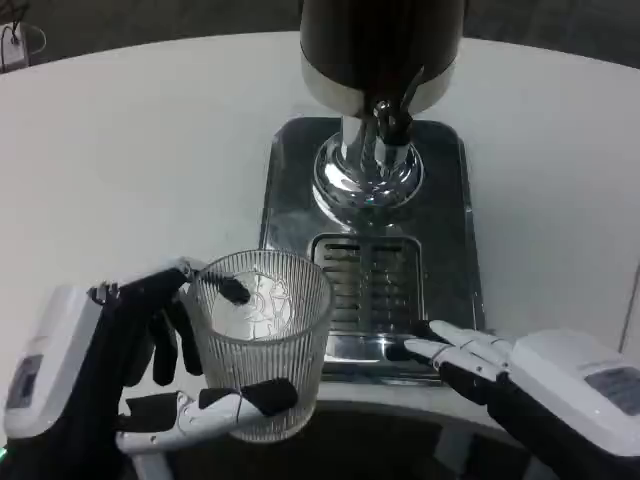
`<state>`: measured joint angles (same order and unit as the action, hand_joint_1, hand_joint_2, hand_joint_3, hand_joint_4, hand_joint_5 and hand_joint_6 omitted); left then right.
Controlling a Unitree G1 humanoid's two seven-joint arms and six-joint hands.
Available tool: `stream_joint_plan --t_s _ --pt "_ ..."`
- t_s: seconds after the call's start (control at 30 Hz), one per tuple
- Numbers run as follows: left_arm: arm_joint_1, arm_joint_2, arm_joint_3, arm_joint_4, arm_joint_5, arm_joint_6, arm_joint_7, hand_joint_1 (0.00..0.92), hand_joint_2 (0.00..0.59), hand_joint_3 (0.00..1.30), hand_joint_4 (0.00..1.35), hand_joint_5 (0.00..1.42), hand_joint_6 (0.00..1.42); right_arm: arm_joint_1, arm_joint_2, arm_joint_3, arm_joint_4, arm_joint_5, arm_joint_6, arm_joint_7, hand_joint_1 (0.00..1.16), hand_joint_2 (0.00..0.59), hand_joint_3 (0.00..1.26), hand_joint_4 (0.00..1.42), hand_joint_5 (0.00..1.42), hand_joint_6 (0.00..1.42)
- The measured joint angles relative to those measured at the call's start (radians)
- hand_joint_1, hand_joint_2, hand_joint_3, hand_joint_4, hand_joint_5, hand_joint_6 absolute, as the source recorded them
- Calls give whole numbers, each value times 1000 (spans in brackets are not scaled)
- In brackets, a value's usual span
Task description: Grasp the cup under the faucet to collect the drink, then remove the cup.
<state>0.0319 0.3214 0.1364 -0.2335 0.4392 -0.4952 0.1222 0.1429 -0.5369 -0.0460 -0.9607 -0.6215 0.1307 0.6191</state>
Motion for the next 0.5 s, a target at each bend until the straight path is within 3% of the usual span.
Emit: stream_joint_plan --t_s 0.5 --pt "-162 -12 -35 126 65 51 26 475 0 994 1090 1235 1424 65 0 -71 -31 41 -5 0 488 456 156 42 86 65"
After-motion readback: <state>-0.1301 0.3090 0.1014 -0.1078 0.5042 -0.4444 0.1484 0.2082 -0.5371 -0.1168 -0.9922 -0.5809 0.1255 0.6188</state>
